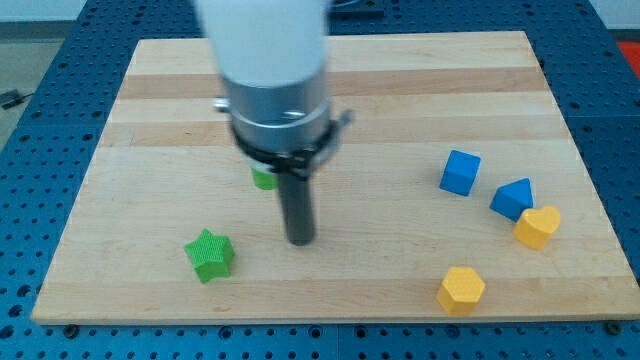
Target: Slightly push the green star upwards
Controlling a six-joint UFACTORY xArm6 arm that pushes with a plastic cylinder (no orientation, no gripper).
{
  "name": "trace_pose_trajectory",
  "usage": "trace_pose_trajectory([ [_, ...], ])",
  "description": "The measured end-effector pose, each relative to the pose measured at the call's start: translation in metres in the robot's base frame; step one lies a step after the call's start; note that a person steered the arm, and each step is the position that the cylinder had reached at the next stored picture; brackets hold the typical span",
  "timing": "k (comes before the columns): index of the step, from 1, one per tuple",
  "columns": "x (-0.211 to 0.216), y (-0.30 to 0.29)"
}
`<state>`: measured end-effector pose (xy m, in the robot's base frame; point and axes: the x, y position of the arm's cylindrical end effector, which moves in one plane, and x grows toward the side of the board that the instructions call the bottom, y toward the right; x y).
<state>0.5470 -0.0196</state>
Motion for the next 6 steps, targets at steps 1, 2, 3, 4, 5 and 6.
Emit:
trace_pose_trajectory([
  [1,0.047,-0.009],
  [2,0.061,-0.061],
  [3,0.0,-0.117],
  [4,-0.072,-0.148],
  [5,-0.077,-0.158],
  [6,-0.034,-0.122],
])
